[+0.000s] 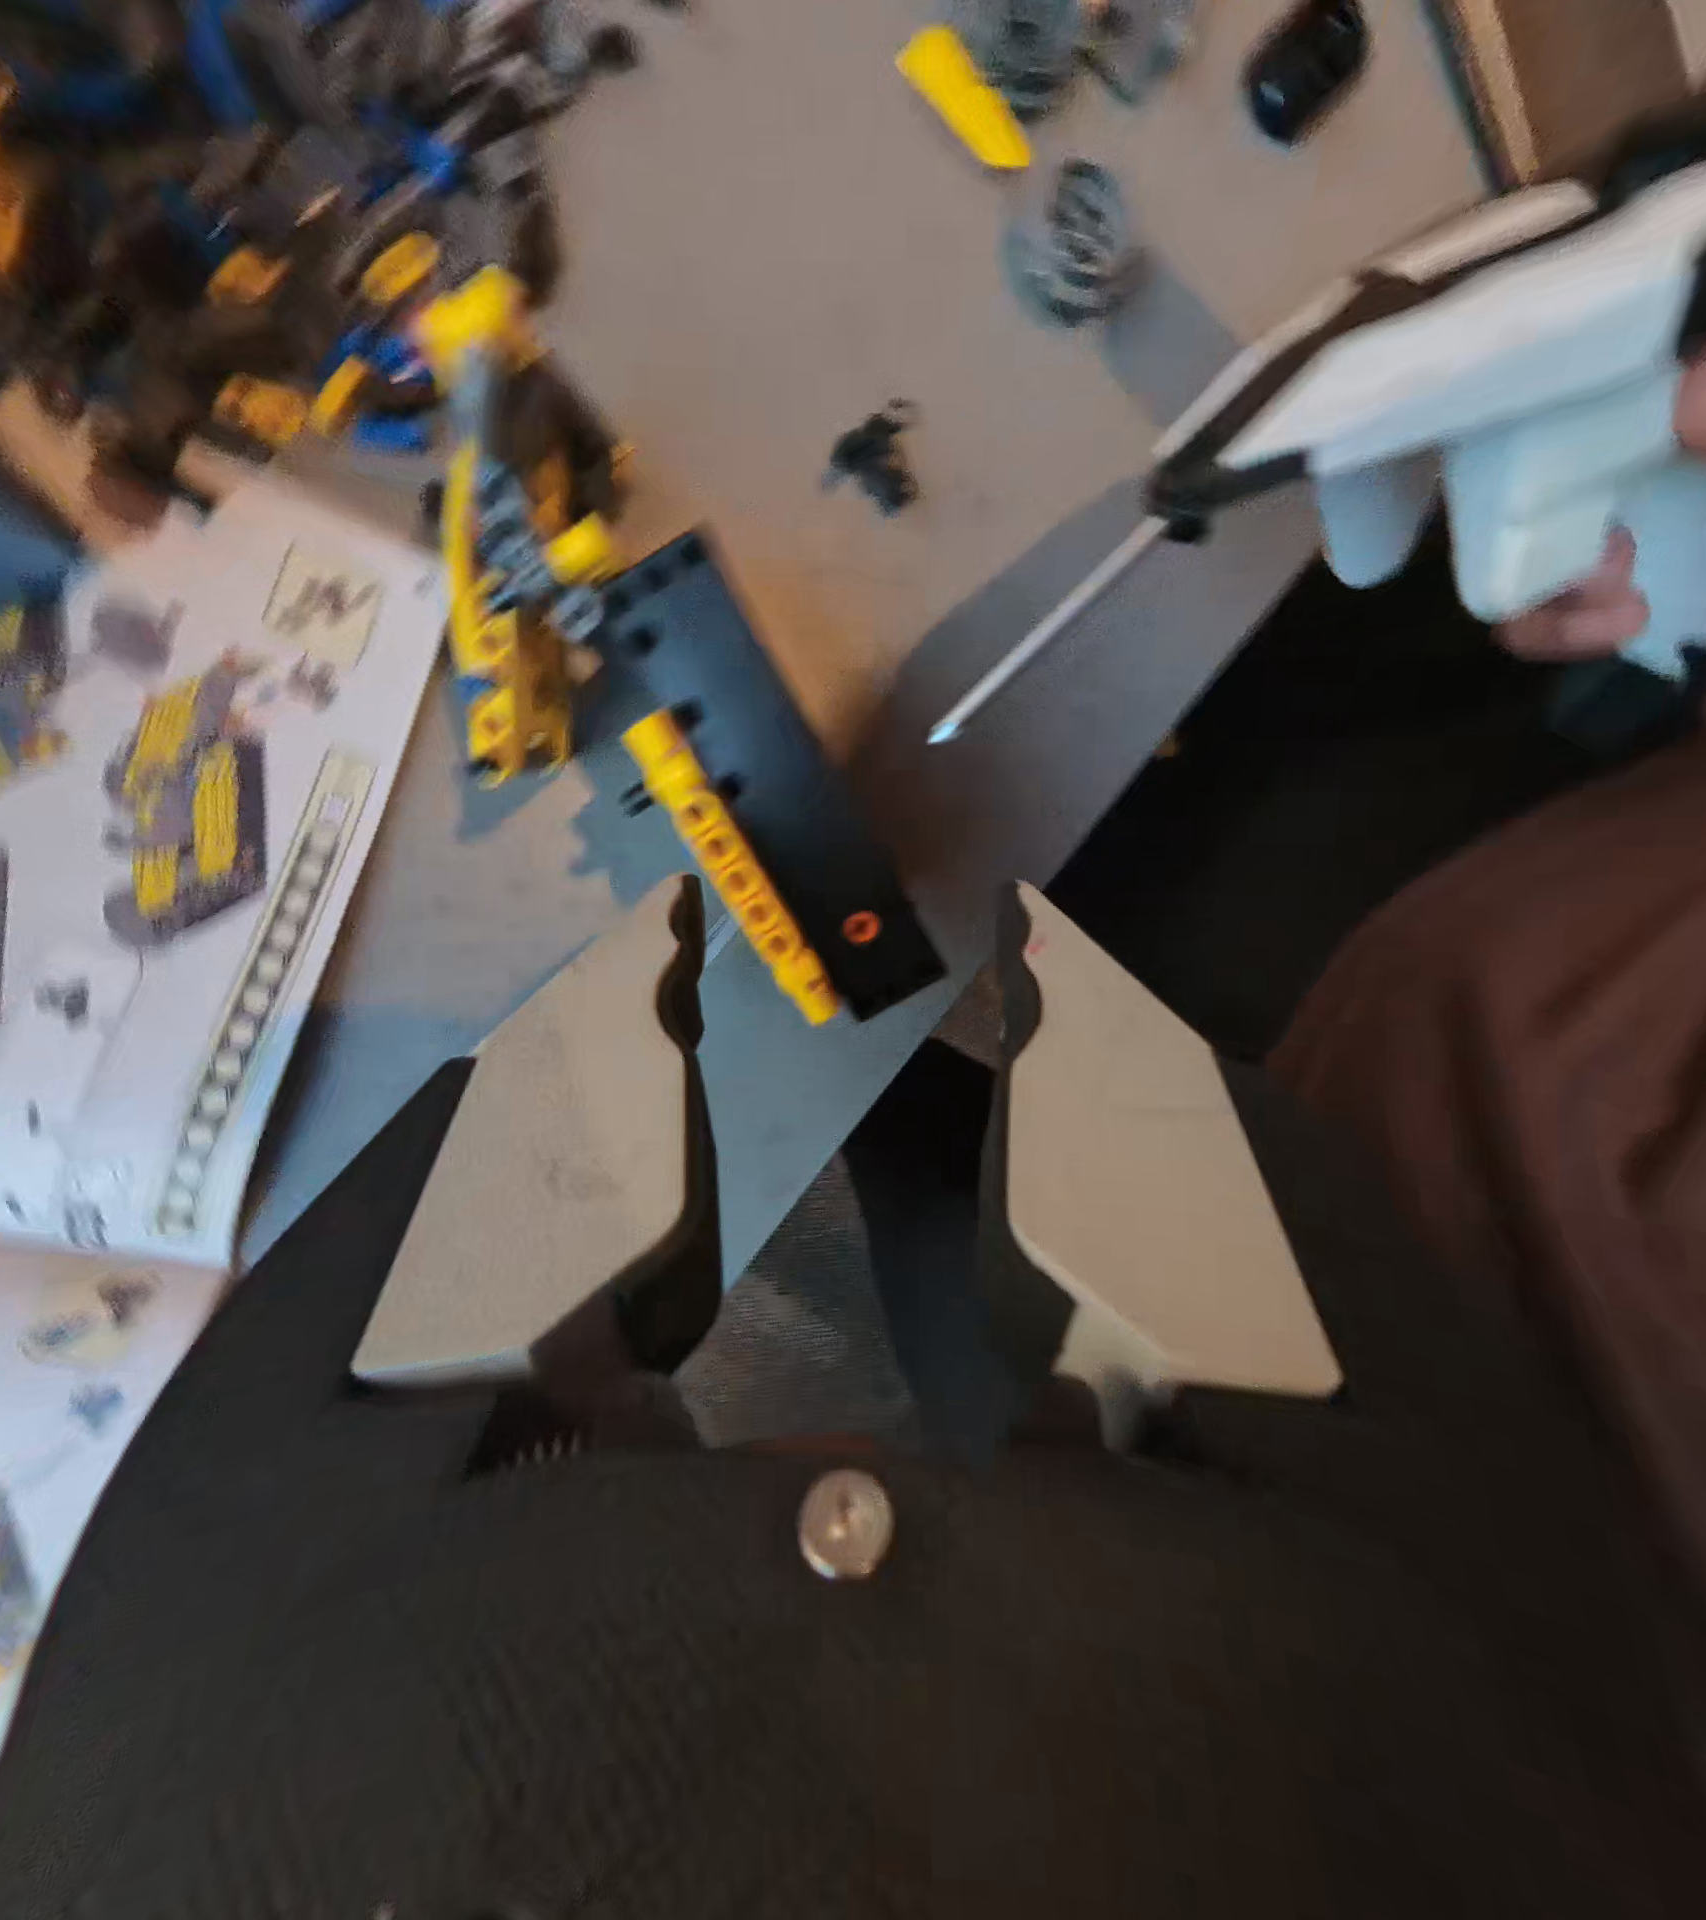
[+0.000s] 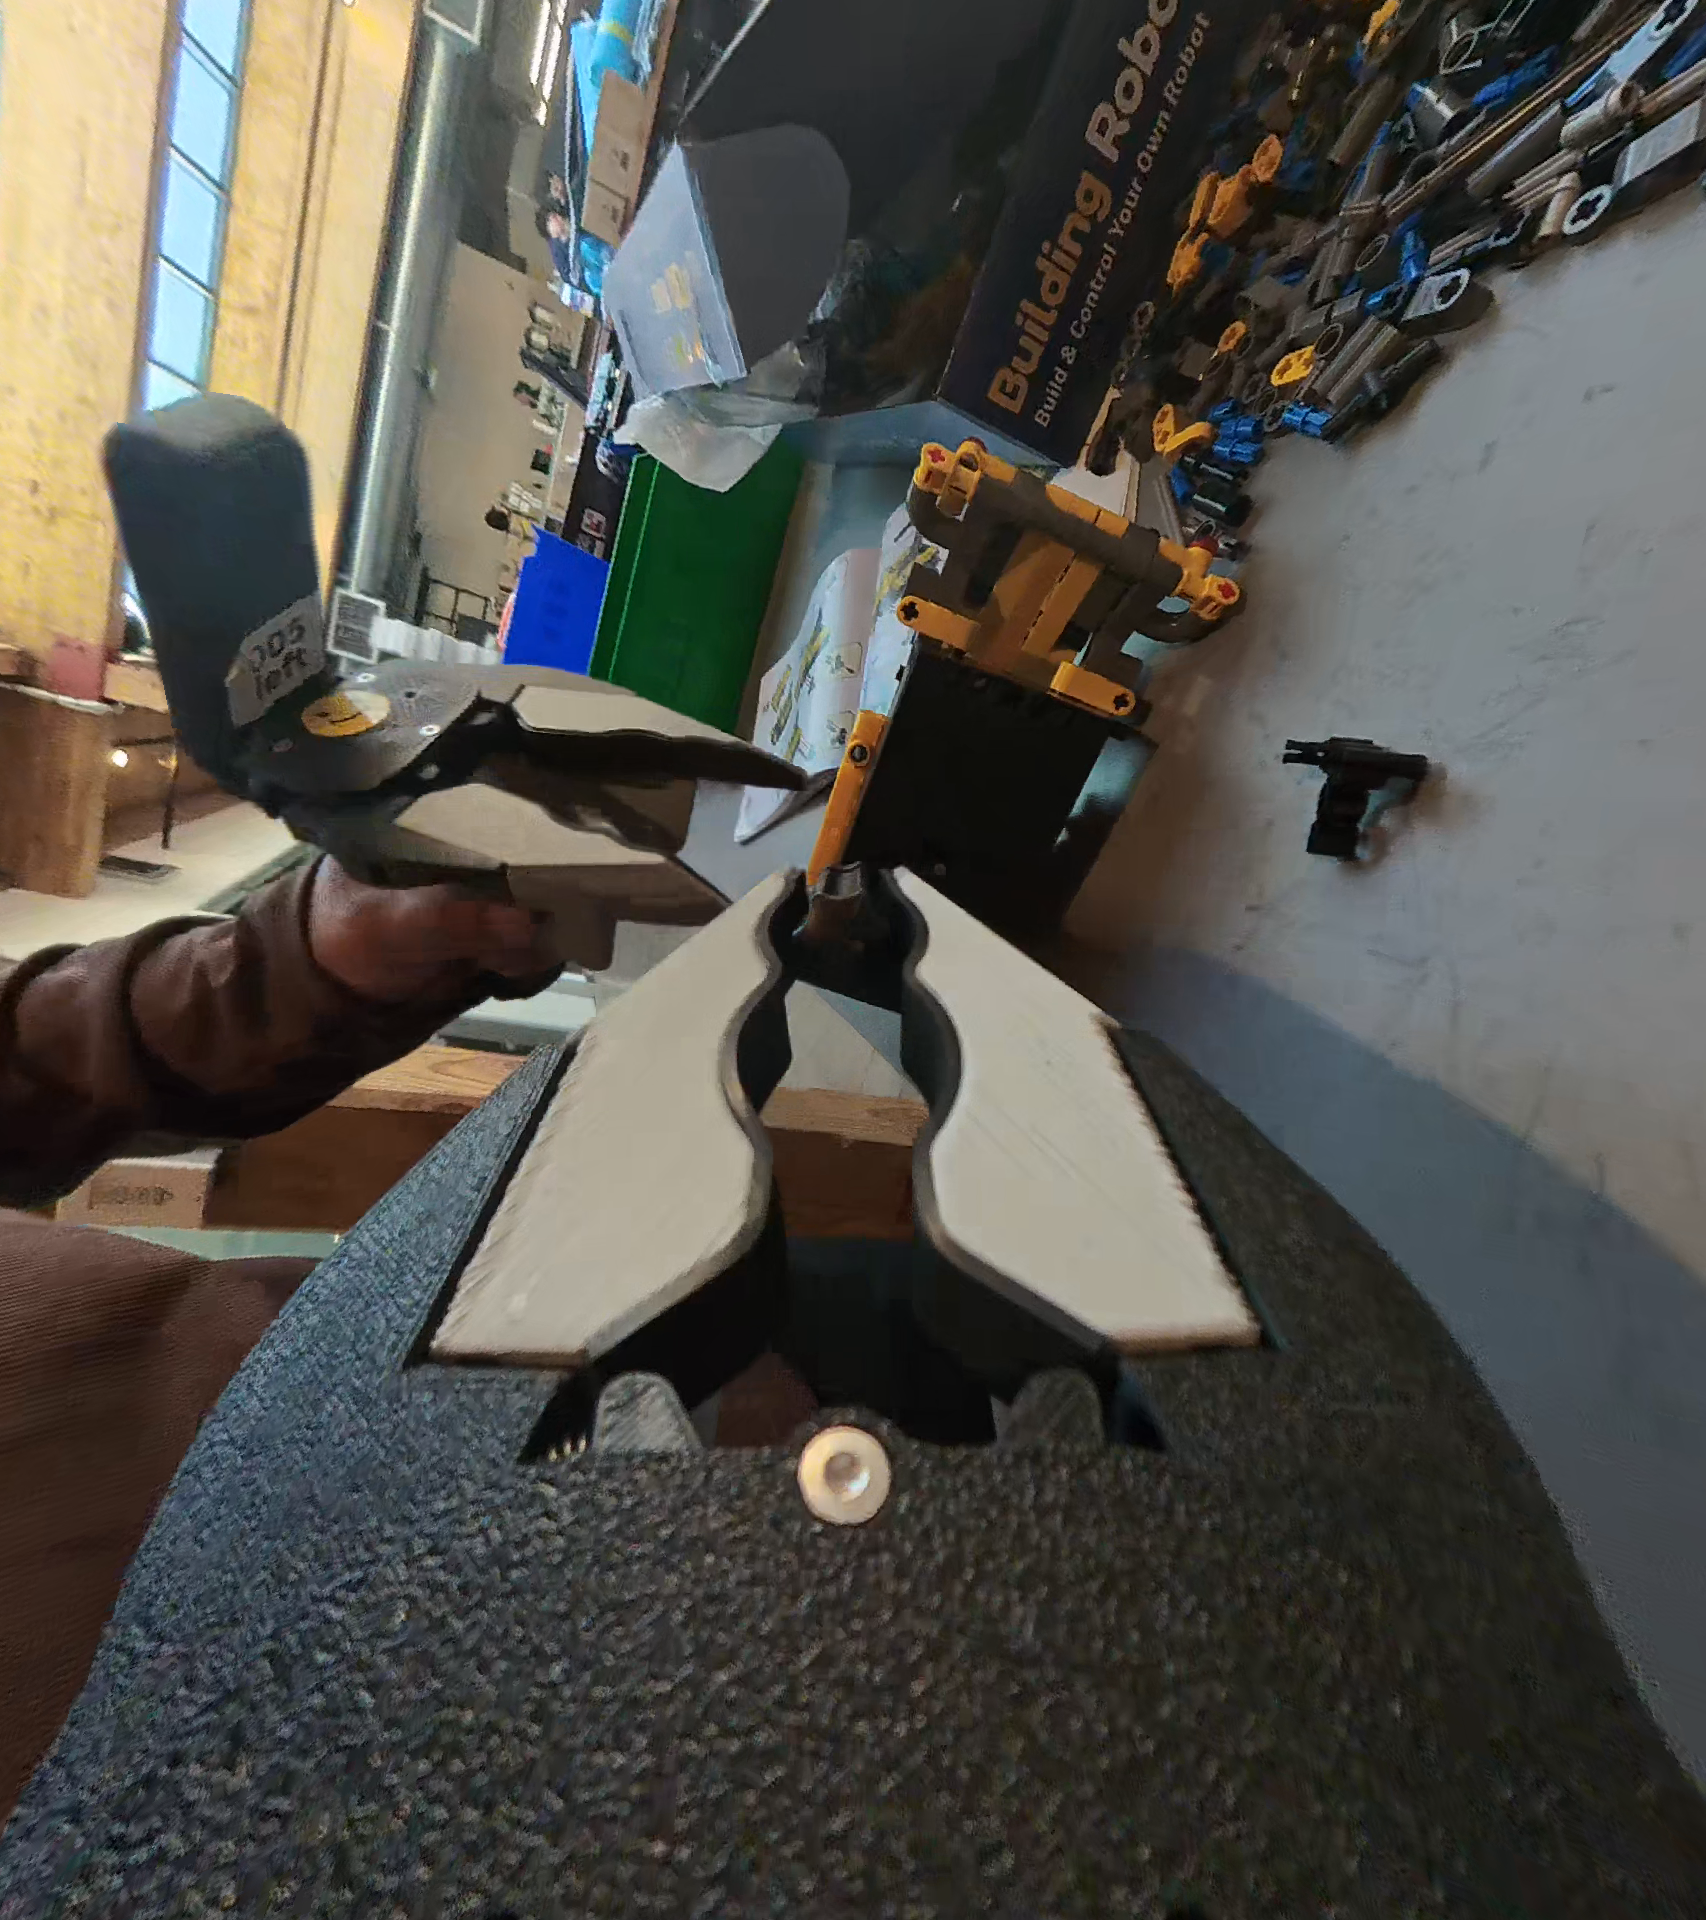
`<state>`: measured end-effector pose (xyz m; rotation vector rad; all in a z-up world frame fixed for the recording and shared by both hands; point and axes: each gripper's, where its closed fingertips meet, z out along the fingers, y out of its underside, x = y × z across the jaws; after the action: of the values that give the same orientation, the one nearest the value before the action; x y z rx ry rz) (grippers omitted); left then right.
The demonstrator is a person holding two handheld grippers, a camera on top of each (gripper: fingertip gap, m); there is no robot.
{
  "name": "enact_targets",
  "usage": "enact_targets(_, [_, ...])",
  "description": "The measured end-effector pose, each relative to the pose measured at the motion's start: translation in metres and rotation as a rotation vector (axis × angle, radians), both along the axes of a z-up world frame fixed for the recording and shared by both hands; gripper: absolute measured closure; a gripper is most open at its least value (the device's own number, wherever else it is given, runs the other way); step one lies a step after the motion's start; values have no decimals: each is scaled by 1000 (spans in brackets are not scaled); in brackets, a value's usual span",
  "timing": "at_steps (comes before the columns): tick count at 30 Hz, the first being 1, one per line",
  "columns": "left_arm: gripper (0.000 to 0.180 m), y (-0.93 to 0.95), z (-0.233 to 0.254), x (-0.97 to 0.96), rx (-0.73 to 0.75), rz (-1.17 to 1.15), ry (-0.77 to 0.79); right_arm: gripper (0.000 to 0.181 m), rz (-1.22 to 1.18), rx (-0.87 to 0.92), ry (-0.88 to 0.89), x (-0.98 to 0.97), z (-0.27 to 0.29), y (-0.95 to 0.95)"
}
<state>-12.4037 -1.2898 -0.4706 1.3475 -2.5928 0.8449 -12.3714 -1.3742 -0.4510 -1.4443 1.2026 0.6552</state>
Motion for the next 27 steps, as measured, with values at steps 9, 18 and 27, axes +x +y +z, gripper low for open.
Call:
enact_targets(9, [175,-56,16,10,92,-472,-236,169,-37,116,16,0,36,-12])
enact_targets(18, [178,-69,26,0,13,-627,-242,169,-30,135,31,-9,38,-22])
enact_targets(27, [177,-74,33,-19,-4,-790,-246,167,219,-112,-266,-34,41,-31])
